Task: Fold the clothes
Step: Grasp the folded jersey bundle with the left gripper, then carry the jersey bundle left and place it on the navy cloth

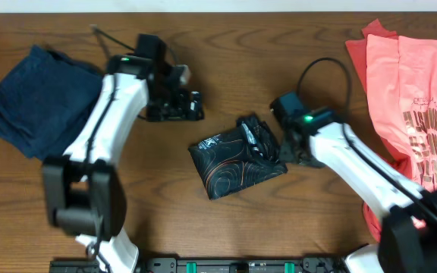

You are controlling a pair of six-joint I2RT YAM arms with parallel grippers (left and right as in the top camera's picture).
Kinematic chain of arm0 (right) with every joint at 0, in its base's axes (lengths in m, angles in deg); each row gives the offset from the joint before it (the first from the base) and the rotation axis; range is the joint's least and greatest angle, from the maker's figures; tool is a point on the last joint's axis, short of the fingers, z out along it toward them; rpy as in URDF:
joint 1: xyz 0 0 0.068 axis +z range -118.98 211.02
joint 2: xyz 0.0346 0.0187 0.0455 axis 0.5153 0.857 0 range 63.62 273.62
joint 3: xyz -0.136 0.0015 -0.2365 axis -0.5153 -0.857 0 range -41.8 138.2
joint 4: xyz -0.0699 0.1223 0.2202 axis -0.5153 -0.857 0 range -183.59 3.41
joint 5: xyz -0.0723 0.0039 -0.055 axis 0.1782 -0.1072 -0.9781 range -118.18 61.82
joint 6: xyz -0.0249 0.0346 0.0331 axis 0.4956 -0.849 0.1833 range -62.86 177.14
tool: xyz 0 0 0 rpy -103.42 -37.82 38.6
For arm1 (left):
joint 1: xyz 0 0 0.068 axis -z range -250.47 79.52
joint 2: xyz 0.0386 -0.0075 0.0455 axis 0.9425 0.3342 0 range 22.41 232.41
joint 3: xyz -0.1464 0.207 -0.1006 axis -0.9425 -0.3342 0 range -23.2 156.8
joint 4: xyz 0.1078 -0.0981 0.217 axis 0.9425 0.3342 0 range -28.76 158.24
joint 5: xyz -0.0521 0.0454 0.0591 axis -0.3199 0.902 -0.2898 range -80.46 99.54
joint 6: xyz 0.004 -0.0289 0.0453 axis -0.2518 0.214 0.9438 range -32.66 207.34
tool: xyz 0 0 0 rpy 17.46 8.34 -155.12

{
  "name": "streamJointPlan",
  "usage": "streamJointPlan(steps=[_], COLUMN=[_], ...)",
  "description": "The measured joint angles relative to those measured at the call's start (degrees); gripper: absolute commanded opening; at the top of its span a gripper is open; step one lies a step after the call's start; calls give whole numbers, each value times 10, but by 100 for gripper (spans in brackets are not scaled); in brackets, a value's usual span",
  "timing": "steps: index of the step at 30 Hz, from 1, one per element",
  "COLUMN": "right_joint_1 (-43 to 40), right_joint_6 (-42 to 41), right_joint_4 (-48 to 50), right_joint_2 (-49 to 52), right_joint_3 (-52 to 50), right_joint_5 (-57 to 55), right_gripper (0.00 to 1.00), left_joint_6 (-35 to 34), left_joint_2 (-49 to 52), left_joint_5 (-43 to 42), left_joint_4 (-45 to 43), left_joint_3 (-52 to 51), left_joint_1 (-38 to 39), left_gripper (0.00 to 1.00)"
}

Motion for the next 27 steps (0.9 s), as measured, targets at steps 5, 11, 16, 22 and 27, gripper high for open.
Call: streamJointPlan(steps=[5,11,16,22,27], right_joint_1=[-11,-17,-23,-23,-24], right_joint_6=[26,36,37,37,37], right_joint_4=[-15,-20,-22,-28,-29], right_joint_2=[-49,-54,-54,-54,-54], right_joint_3=[0,0,0,0,0], right_joint_5=[0,3,4,4,4], right_gripper=[60,60,60,59,59], left_joint_6=[46,99,127,138,142], left_joint_2=[75,139,169,208,228], left_joint_5=[-32,-74,-110,-150,-150], left_joint_4=[-4,33,65,105,113], left_joint_3=[0,-2,2,7,2], left_joint_1=[18,20,20,34,50], left_gripper=[95,95,93,22,6])
